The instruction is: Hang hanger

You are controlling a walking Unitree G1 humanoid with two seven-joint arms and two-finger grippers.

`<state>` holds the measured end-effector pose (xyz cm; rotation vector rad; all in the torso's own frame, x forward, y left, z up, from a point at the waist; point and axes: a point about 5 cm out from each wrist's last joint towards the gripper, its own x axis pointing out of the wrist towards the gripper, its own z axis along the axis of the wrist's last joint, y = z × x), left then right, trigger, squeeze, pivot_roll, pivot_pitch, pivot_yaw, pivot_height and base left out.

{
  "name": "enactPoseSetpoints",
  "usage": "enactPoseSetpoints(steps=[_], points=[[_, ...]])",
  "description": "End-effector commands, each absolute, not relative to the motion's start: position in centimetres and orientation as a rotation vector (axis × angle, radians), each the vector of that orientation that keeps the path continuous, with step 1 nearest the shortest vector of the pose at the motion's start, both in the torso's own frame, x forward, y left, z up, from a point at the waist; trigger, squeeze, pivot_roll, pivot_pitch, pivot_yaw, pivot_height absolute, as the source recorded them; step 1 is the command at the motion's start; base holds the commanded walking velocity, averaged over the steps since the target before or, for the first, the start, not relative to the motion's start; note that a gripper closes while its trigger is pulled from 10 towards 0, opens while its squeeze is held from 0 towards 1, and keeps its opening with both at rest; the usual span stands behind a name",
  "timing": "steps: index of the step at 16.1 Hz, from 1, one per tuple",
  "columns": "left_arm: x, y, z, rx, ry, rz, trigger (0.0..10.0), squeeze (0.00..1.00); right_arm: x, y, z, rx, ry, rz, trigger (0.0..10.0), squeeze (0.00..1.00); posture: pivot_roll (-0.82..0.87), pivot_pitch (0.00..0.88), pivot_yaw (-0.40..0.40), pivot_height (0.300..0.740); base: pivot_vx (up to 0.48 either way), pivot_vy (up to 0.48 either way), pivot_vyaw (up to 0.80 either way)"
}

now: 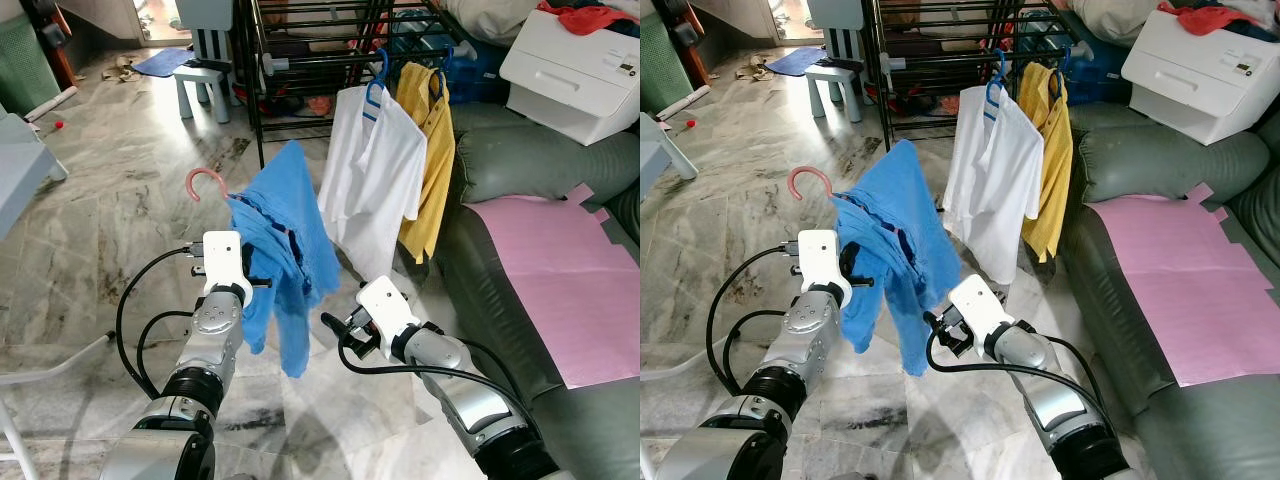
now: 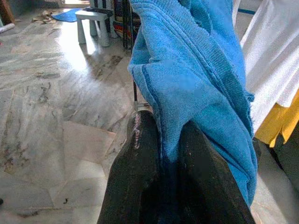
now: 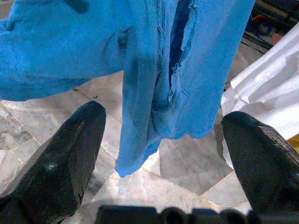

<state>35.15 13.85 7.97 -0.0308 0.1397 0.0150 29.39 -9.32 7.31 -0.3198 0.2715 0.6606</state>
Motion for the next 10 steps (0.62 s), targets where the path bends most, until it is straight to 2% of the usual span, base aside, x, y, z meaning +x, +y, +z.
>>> enactPoseSetpoints(steps=[1, 10], points=[[35.64, 13.70, 8.97, -0.034, 0.103, 0.013, 10.0, 0.00, 29.70, -9.10, 7.78, -0.333, 0.255, 0.647, 10.0, 1.00, -0.11, 0.018, 0.057, 0.740, 0.000, 0.000, 0.00], [35.64, 13.70, 8.97, -0.034, 0.103, 0.013, 10.0, 0.00, 29.70, -9.10, 7.78, -0.333, 0.255, 0.647, 10.0, 1.00, -0.11, 0.018, 0.057, 0.740, 0.000, 0.000, 0.00]])
